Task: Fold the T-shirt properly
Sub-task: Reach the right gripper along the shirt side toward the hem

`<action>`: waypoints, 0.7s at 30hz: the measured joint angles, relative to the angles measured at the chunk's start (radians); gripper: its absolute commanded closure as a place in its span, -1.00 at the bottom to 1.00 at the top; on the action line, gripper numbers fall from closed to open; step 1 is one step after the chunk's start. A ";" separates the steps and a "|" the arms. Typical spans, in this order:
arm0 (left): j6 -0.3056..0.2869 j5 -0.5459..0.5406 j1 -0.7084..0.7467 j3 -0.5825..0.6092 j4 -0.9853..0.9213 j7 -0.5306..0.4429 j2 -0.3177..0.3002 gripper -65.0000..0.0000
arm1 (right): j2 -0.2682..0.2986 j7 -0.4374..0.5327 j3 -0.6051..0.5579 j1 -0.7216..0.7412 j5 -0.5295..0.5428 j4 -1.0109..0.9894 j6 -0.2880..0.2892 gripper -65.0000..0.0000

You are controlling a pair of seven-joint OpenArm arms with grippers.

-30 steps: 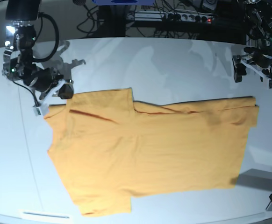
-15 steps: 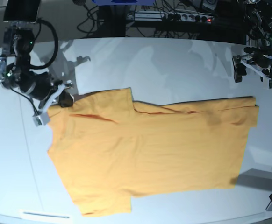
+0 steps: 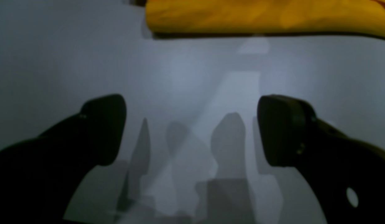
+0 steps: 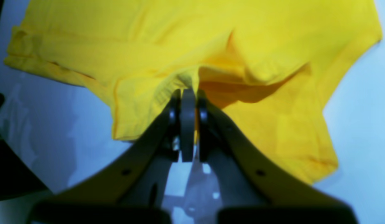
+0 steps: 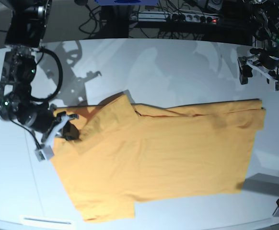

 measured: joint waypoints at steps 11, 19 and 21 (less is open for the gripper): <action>0.000 0.000 0.000 0.001 0.000 0.000 0.002 -1.00 | -0.021 0.005 -0.042 0.100 -0.006 -0.098 0.001 0.99; 0.000 0.000 0.000 0.002 0.000 0.000 0.002 -1.00 | -0.092 0.012 -0.077 0.181 -0.002 -0.171 0.007 0.99; 0.000 0.000 0.002 0.001 0.000 0.000 0.002 -1.00 | -0.102 0.034 -0.087 0.200 -0.012 -0.215 0.005 0.99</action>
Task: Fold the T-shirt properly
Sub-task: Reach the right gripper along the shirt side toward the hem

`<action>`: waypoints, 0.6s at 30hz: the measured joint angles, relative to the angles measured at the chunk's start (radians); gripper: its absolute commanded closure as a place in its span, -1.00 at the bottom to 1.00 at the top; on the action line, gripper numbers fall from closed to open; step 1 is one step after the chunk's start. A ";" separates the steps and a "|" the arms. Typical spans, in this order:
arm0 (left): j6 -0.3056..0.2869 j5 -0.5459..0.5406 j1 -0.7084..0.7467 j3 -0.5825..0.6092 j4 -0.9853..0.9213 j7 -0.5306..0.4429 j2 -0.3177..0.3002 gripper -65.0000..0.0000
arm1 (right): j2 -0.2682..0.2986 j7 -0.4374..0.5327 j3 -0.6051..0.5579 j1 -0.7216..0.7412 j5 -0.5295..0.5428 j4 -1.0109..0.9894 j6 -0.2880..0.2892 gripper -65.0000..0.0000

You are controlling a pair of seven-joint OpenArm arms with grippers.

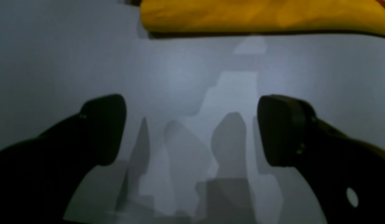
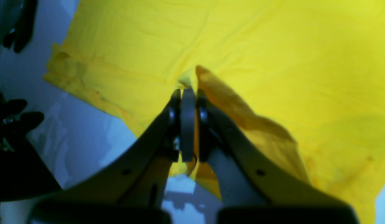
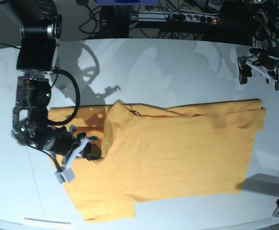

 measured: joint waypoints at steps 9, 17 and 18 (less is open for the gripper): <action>0.000 0.000 0.024 -0.001 0.000 0.000 -0.003 -1.00 | -0.001 0.174 -0.142 0.088 0.007 -0.214 0.001 0.99; 0.000 0.000 0.049 0.002 0.000 0.000 -0.004 -1.00 | 0.003 0.249 -0.148 0.182 0.003 -0.390 -0.005 0.99; 0.000 -0.001 0.051 0.002 0.000 0.000 -0.005 -1.00 | 0.003 0.256 -0.148 0.193 0.002 -0.399 -0.005 0.99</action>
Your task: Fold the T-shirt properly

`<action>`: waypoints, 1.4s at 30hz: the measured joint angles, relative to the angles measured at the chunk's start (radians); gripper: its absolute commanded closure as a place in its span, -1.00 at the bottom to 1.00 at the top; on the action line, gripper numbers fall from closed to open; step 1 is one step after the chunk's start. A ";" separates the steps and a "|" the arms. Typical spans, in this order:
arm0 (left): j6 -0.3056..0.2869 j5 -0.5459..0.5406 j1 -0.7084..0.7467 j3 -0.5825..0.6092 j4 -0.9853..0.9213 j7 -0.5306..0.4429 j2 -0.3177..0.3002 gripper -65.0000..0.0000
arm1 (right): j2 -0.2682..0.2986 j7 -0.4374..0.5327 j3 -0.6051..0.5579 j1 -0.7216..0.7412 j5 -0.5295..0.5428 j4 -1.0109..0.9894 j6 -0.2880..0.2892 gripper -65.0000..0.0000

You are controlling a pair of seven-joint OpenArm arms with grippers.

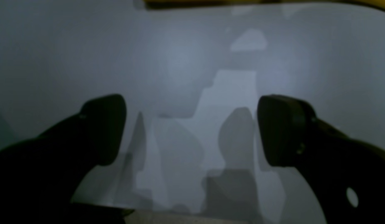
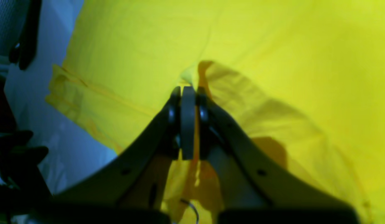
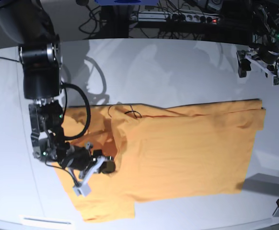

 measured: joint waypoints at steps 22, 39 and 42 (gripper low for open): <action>0.000 0.001 0.014 0.001 0.000 0.000 0.000 -1.00 | -0.036 0.145 0.000 0.174 0.001 -0.271 0.000 0.99; 0.000 0.000 0.030 0.001 0.000 0.000 -0.001 -1.00 | -0.038 0.380 -0.102 0.197 0.001 -0.372 -0.001 0.99; 0.000 0.000 0.031 0.001 0.000 0.000 -0.001 -1.00 | -0.035 0.410 -0.103 0.216 0.000 -0.399 -0.001 0.99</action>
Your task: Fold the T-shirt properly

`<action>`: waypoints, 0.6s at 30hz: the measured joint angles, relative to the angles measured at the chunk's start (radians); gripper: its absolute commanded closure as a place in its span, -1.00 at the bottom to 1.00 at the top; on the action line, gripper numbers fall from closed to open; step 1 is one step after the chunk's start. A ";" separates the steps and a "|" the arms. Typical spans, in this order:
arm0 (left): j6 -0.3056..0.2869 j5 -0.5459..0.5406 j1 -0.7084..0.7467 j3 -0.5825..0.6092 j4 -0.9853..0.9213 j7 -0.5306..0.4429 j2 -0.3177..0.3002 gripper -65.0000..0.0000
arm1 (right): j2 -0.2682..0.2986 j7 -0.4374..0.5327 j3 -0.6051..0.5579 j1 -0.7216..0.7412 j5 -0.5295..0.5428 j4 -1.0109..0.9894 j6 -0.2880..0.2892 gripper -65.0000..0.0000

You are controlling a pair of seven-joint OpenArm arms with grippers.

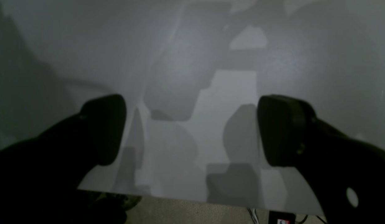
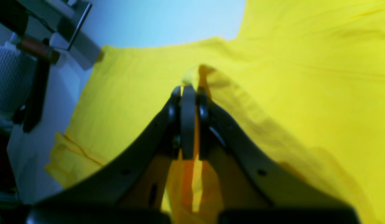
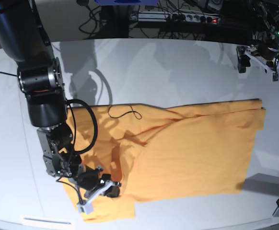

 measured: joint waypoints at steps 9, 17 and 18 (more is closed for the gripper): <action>0.000 0.000 0.019 -0.002 0.000 -0.001 0.000 -1.00 | 0.030 0.092 -0.003 0.043 0.007 -0.031 0.000 0.99; 0.000 -0.001 0.019 -0.001 0.000 -0.004 0.000 -1.00 | 0.046 0.136 -0.003 0.047 0.008 -0.112 -0.001 1.00; 0.000 -0.004 0.019 -0.001 0.000 -0.004 0.000 -1.00 | 0.046 0.139 -0.003 0.043 0.008 -0.114 -0.003 1.00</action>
